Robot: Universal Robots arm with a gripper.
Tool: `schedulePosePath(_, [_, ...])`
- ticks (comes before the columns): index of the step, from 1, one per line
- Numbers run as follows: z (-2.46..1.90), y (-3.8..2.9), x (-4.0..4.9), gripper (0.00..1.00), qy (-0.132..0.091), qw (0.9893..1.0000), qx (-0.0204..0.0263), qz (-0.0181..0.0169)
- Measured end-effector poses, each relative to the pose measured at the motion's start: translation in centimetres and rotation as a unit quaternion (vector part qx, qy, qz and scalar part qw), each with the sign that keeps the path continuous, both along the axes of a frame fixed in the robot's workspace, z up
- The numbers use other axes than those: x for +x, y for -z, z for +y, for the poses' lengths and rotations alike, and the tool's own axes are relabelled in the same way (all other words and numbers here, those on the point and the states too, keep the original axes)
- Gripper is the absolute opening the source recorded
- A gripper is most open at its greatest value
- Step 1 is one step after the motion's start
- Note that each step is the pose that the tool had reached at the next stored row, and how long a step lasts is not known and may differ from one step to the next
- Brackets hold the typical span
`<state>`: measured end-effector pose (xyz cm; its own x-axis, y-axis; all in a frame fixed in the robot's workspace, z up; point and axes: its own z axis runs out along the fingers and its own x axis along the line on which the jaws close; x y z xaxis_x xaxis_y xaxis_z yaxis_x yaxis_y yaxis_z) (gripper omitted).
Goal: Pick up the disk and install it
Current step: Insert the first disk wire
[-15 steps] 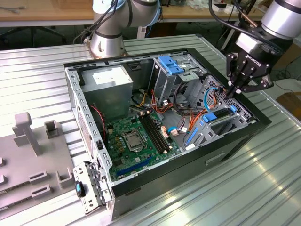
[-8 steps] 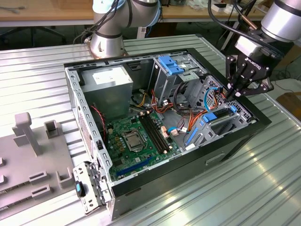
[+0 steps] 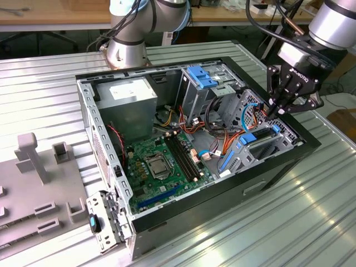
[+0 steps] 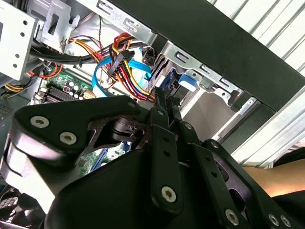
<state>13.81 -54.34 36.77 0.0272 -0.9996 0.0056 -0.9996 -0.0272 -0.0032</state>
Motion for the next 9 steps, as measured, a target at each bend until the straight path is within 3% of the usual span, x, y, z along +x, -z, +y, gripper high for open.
schedulePosePath(3, [-0.16,0.06,-0.02,0.16,0.000,1.0000,0.0000,-0.0013])
schedulePosePath(4, [-0.22,0.11,-0.07,0.16,0.000,1.0000,0.0001,-0.0068])
schedulePosePath(9, [-0.23,0.11,-0.07,0.16,0.000,1.0000,0.0000,-0.0074])
